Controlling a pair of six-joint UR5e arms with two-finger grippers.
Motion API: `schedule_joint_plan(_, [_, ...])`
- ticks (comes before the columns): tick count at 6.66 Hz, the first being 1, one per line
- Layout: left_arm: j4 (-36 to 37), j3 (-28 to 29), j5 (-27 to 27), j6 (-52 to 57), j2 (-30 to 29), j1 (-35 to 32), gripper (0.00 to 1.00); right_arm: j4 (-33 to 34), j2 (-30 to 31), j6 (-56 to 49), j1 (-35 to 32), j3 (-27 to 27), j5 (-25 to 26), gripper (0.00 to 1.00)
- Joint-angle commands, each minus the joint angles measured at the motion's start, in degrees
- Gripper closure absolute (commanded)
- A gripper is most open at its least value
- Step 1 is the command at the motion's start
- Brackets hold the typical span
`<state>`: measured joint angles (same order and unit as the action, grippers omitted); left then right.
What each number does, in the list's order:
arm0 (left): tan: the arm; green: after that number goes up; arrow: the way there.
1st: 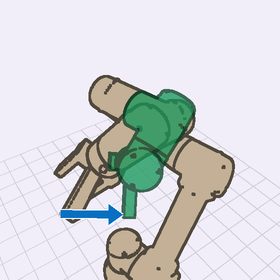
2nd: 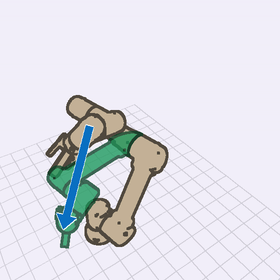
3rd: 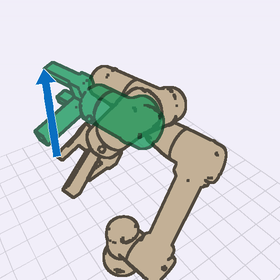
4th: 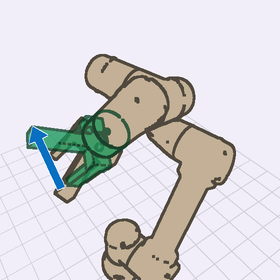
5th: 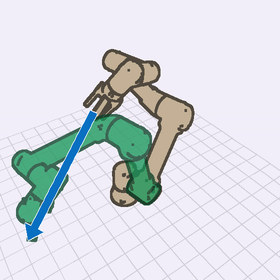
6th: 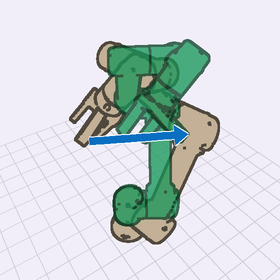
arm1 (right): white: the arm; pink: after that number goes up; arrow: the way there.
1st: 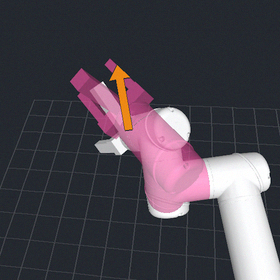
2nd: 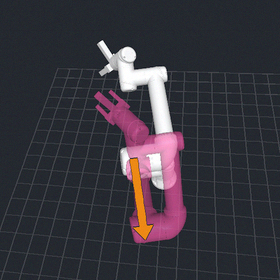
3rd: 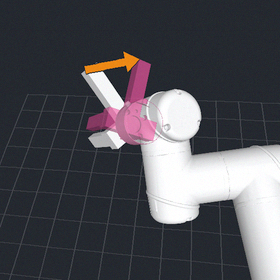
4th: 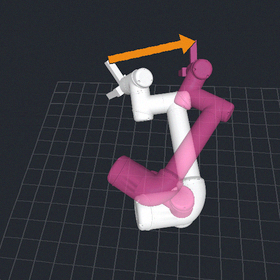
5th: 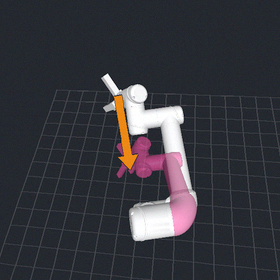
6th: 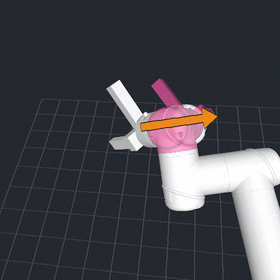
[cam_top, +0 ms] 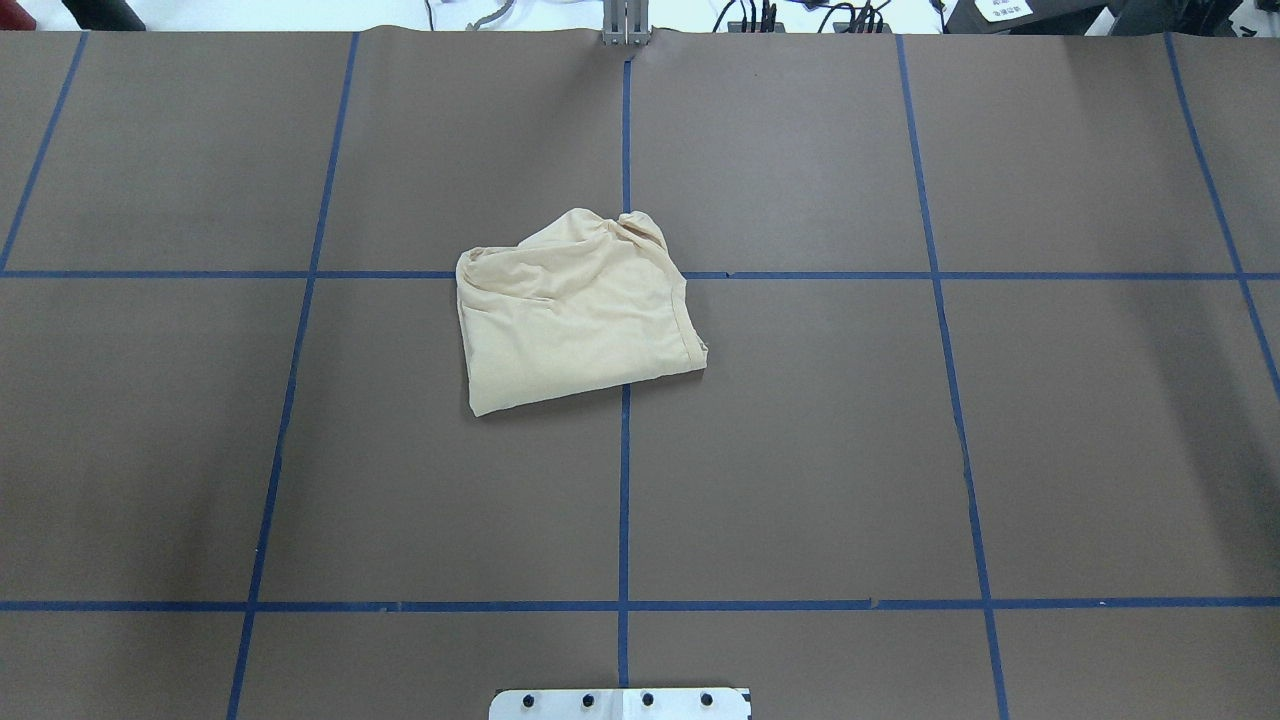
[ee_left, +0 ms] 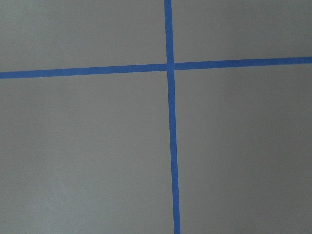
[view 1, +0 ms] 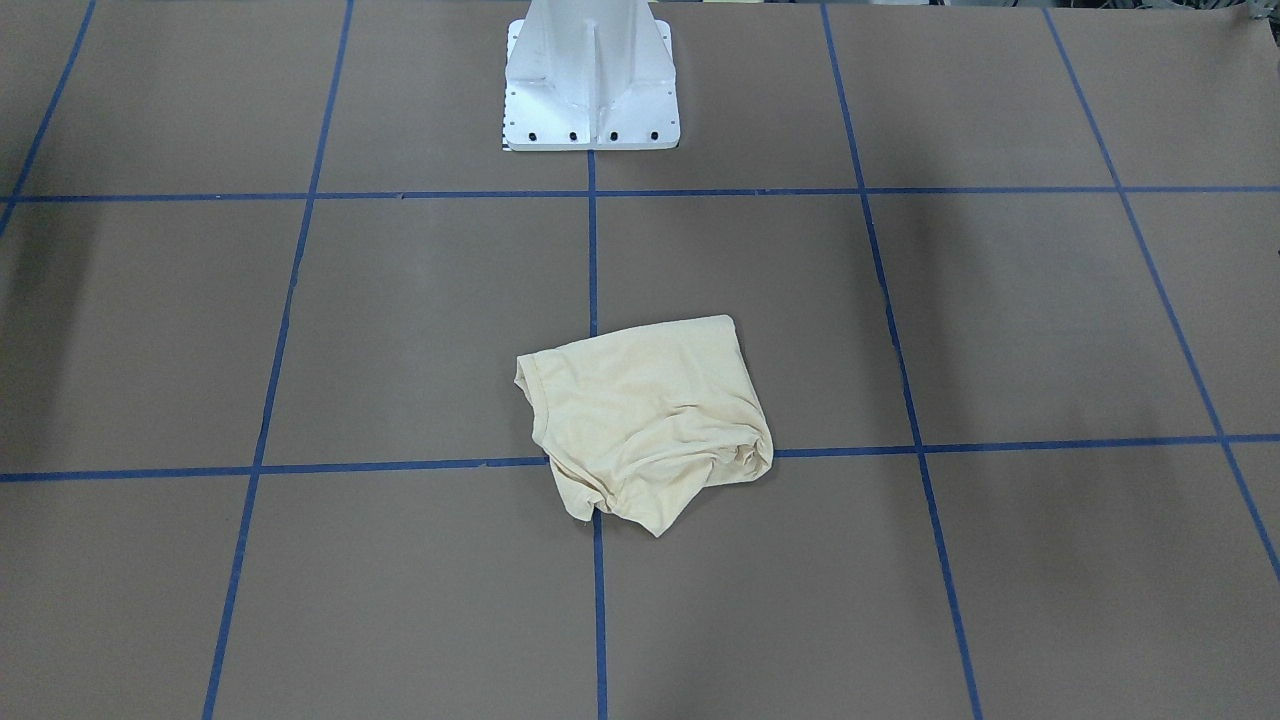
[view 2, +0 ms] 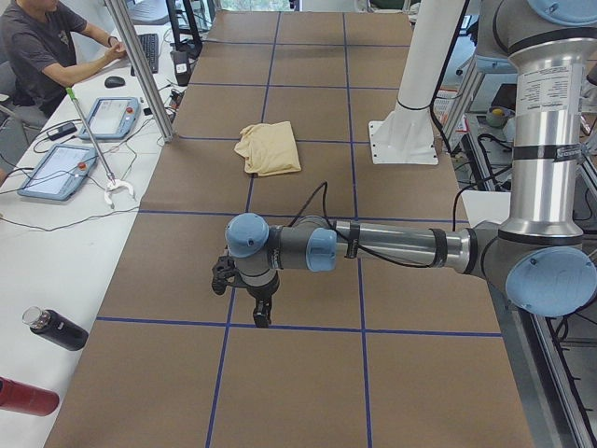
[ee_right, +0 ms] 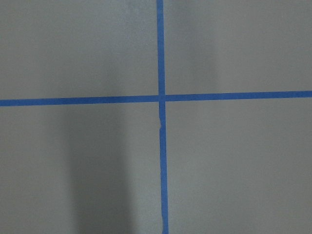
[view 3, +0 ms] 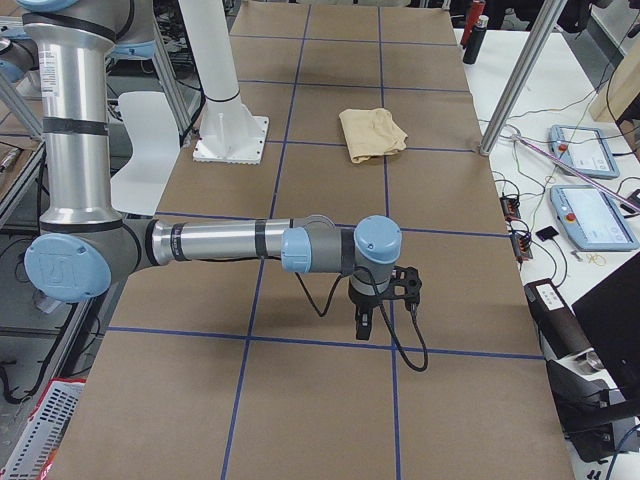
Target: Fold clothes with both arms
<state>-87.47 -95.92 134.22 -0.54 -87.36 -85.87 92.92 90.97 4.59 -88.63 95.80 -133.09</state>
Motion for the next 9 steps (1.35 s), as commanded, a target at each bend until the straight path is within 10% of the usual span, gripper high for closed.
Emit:
schedule_joint_plan(1, [-0.07, 0.04, 0.25, 0.01, 0.0, 0.0, 0.0, 0.16, 0.0, 0.07, 0.12, -0.26, 0.02, 0.0])
schedule_joint_plan(9, [0.02, 0.03, 0.34, 0.36, 0.0, 0.0, 0.0, -0.02, 0.0, 0.07, 1.17, -0.09, -0.07, 0.0])
